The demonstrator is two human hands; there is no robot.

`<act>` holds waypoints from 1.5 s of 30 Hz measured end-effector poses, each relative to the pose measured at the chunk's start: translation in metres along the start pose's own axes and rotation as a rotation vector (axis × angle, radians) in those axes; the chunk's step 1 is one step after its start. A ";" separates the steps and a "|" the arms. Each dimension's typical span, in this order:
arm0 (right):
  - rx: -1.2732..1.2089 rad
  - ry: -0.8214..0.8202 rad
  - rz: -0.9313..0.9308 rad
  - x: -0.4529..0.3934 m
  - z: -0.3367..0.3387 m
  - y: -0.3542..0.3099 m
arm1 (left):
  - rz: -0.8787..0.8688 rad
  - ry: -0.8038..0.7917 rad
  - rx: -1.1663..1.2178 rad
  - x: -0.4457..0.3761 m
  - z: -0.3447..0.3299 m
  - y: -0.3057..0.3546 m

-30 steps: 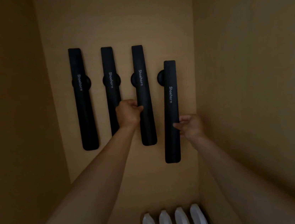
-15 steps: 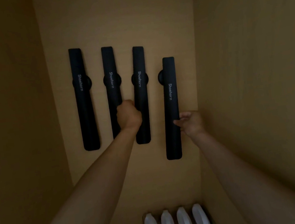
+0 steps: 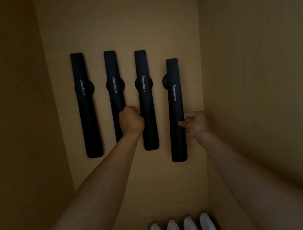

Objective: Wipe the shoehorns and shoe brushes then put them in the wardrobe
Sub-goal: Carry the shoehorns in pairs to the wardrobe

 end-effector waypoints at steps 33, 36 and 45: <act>0.156 0.032 0.088 -0.053 0.011 -0.033 | -0.062 -0.003 0.051 -0.015 -0.001 0.001; 0.157 0.043 0.087 -0.056 0.012 -0.034 | -0.071 -0.003 0.047 -0.015 -0.001 0.001; 0.147 0.065 0.110 -0.058 0.011 -0.034 | -0.083 -0.003 0.020 -0.014 0.000 0.004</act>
Point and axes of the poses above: each hand's wrist, its own x-axis away from the middle knuckle, its own z-axis out of the back of the hand, y = z × x, the point moved 2 cm from there along -x, towards the middle knuckle, and after that the axes turned 11 degrees about -y, right-handed, at the moved point
